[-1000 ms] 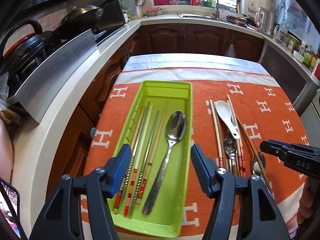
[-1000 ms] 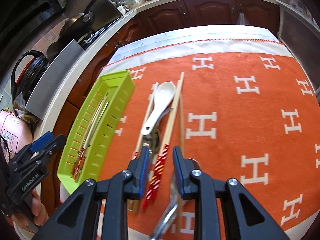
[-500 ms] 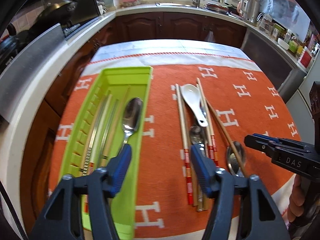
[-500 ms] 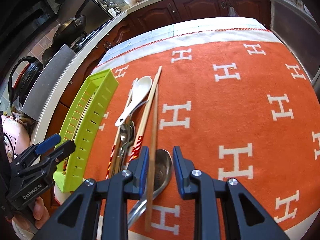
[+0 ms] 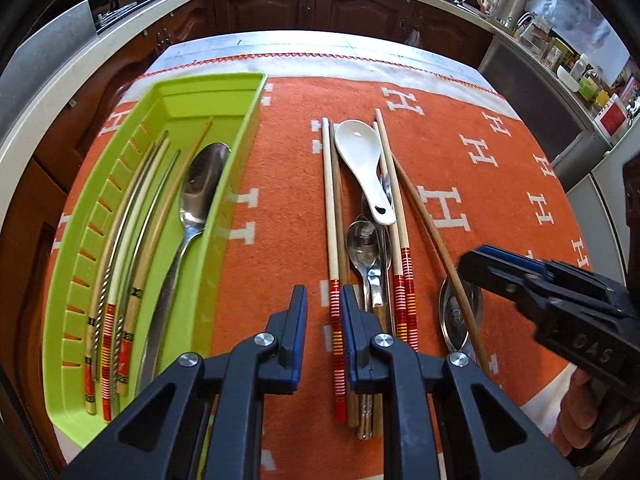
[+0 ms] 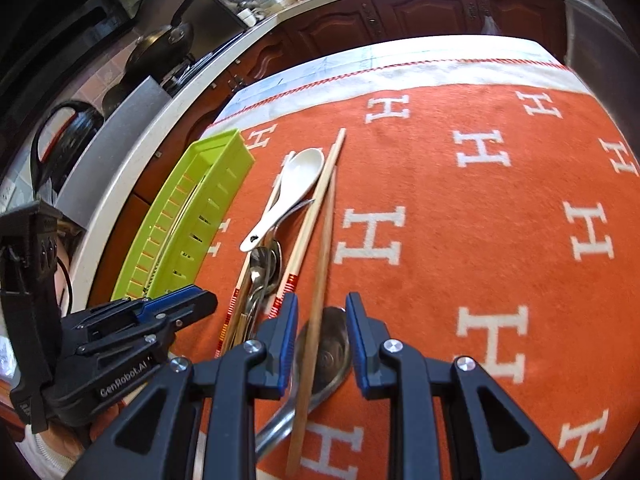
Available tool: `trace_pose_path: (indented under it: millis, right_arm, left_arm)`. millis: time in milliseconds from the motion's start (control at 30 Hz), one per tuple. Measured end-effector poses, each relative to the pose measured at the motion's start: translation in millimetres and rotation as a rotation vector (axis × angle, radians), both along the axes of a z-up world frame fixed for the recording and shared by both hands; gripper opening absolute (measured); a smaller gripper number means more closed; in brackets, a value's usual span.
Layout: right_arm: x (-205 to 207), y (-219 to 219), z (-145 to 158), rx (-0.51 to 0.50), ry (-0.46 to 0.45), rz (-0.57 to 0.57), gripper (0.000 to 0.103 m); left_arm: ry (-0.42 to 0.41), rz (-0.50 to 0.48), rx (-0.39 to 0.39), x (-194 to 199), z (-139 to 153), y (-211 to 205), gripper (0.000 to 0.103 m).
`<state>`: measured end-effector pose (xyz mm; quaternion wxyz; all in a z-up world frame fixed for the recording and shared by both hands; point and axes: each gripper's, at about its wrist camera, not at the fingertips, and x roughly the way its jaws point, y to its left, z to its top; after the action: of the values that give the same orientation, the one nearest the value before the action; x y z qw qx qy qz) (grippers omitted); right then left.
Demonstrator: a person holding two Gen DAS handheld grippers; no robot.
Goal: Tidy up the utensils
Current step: 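Grasp a red-banded white chopstick with the left tool while the right tool grasps a wooden chopstick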
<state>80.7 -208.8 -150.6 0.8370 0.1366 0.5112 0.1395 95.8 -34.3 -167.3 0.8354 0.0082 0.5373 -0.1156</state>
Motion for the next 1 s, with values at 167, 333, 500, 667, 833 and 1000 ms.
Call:
trace_pose_path:
  millis: [167,333,500,667,833,1000]
  right_arm:
    - [16.2,13.2,-10.3,-0.051,0.018,0.030,0.025]
    - [24.6,17.1,-15.6,-0.091,0.028,0.041,0.016]
    - [23.6,12.0,-16.9,-0.086,0.034,0.043,0.010]
    - [20.6,6.8,-17.7,-0.075,0.042,0.033,0.007]
    - [18.9,4.8,-17.4,-0.083,0.040,0.027,0.007]
    - [19.9,5.6,-17.7,-0.085,0.038,0.022,0.007]
  left_arm:
    - [0.016,0.004,-0.006,4.5,-2.2,0.9,0.013]
    - [0.037,0.008,-0.002,11.1,-8.3,-1.7,0.013]
    - [0.031,0.006,0.010,16.4,-10.6,-6.8,0.013]
    - [0.018,0.016,0.045,21.0,-10.8,-7.8,0.013]
    - [0.022,0.021,0.082,23.7,-16.4,-8.2,0.014]
    - [-0.008,0.016,0.111,26.1,-17.6,-14.3,0.016]
